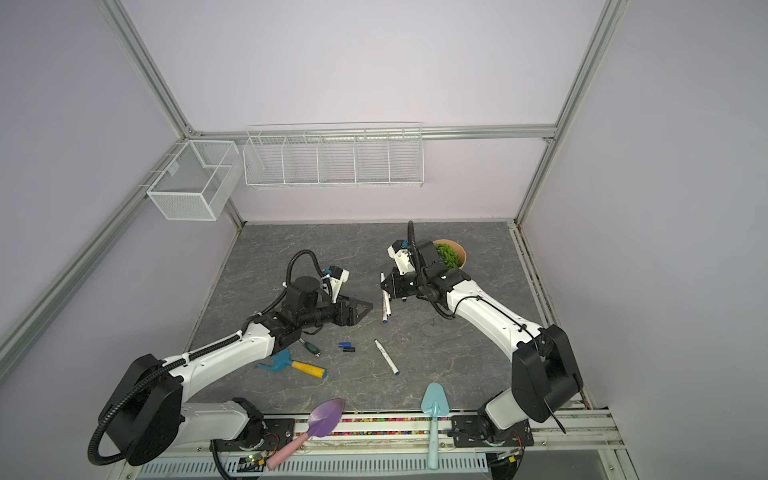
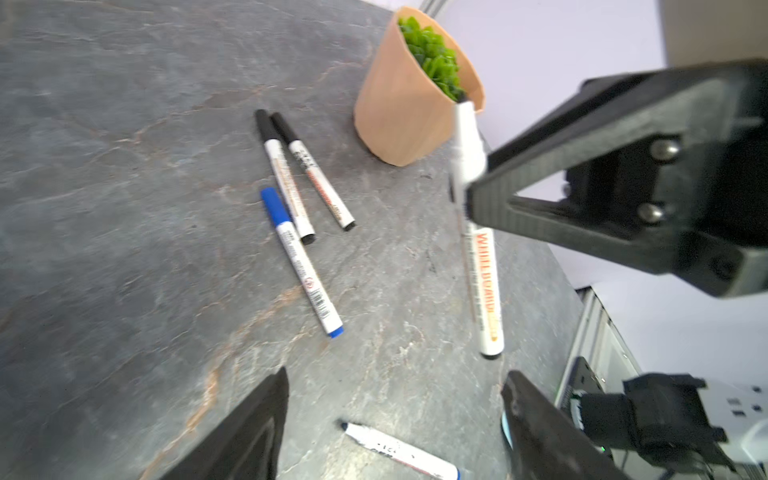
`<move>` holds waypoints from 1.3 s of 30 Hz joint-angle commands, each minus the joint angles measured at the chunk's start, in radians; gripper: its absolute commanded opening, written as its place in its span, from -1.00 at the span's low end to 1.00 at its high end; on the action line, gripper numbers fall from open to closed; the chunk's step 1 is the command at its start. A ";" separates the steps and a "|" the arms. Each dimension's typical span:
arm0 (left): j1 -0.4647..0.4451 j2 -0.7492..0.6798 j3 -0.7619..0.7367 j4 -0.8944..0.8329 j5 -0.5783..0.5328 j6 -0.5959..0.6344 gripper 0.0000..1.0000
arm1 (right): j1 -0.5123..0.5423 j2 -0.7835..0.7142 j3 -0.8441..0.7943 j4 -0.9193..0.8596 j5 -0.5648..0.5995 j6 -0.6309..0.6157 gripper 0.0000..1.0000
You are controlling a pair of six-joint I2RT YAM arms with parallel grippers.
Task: Insert the pens into the pen caps
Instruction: 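Raise the black-tipped marker toward the left gripper while the left gripper closes on it, then release the marker from the right gripper and move it over the loose caps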
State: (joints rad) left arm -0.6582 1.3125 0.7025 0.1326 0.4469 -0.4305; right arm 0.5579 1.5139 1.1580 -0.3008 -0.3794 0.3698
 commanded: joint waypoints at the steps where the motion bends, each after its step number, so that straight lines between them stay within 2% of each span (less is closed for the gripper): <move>1: -0.012 0.023 0.067 0.050 0.126 0.036 0.61 | -0.007 0.001 0.003 0.081 -0.097 0.042 -0.81; 8: -0.026 0.115 0.126 0.123 0.098 0.010 0.47 | -0.007 -0.003 0.000 0.132 -0.151 0.066 -0.81; 13: -0.026 0.178 0.171 0.170 0.091 -0.014 0.15 | -0.009 -0.019 -0.013 0.151 -0.158 0.075 -0.82; 16: -0.026 0.190 0.181 0.180 0.105 -0.020 -0.24 | -0.014 -0.026 -0.020 0.160 -0.158 0.084 -0.81; 18: -0.026 0.181 0.175 0.176 0.113 -0.018 -0.74 | -0.019 -0.032 -0.028 0.160 -0.155 0.086 -0.81; 20: -0.024 0.165 0.169 0.144 0.099 -0.019 -1.00 | -0.020 -0.038 -0.030 0.150 -0.148 0.078 -0.79; 22: -0.011 0.146 0.155 0.109 0.064 -0.037 -1.00 | -0.019 -0.039 -0.021 0.108 -0.147 0.042 -0.60; 24: 0.026 0.120 0.109 0.123 0.023 -0.096 -1.00 | -0.003 -0.038 -0.005 0.022 -0.124 -0.036 -0.21; 26: 0.074 0.079 0.046 0.136 -0.094 -0.177 -1.00 | 0.036 -0.031 0.005 -0.074 -0.066 -0.138 -0.08; 29: 0.153 -0.009 -0.045 0.090 -0.335 -0.280 -1.00 | 0.131 0.010 0.003 -0.200 0.045 -0.268 -0.05; 32: 0.170 -0.091 -0.069 -0.037 -0.588 -0.299 -1.00 | 0.244 0.079 -0.006 -0.248 0.105 -0.344 -0.04; 35: 0.172 -0.152 -0.086 -0.064 -0.676 -0.275 -1.00 | 0.349 0.171 0.026 -0.266 0.212 -0.395 -0.04; 39: 0.173 -0.195 -0.088 -0.095 -0.718 -0.265 -1.00 | 0.405 0.296 0.103 -0.294 0.301 -0.447 -0.03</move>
State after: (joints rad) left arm -0.4843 1.1431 0.6174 0.0788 -0.1478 -0.6804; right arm 0.9482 1.7638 1.2091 -0.5346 -0.1909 0.0216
